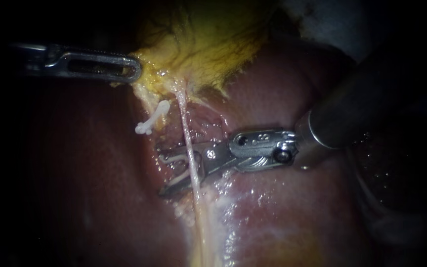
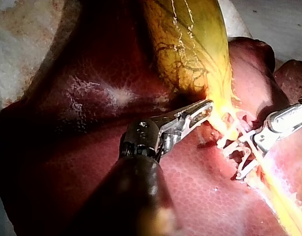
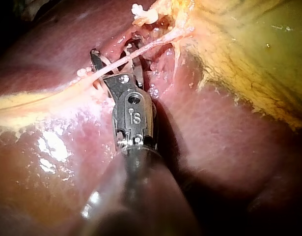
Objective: Clipping first clip right tube
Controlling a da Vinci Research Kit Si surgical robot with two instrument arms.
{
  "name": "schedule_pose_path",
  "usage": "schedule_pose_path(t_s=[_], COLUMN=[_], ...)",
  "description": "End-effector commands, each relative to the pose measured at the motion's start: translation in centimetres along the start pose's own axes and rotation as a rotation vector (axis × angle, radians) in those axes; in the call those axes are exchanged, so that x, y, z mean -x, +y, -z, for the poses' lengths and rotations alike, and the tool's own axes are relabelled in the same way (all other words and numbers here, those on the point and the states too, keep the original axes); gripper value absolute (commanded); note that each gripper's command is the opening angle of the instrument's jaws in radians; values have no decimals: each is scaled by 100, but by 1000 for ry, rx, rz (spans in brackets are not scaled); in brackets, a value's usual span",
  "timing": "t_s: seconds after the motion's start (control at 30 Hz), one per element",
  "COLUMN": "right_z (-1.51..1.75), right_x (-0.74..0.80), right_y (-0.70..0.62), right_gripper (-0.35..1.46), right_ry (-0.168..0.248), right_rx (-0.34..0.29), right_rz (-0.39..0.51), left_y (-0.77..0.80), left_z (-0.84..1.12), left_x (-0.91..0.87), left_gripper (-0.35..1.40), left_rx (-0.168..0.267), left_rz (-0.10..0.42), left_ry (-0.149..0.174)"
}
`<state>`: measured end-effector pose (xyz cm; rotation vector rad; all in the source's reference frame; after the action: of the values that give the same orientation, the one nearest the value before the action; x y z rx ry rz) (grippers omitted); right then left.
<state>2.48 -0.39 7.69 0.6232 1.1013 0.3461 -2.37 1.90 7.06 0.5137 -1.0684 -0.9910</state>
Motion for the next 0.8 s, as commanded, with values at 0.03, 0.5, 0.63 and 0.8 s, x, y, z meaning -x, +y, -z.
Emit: schedule_pose_path(t_s=[0.03,0.5,0.63,0.8], right_z=[1,43,63,81], right_x=[-1,-19,-16,-15], right_y=[0,17,23,28], right_gripper=[41,60,60,60], right_ry=[1,13,14,15], right_rx=[1,21,17,13], right_rz=[-1,-19,-22,-26], left_y=[0,1,1,1], left_z=[0,2,3,3], left_x=[0,0,0,-1], left_gripper=[-35,-35,-35,-35], left_rx=[0,-1,-1,-2], left_rz=[0,0,0,0], left_ry=[0,1,1,1])
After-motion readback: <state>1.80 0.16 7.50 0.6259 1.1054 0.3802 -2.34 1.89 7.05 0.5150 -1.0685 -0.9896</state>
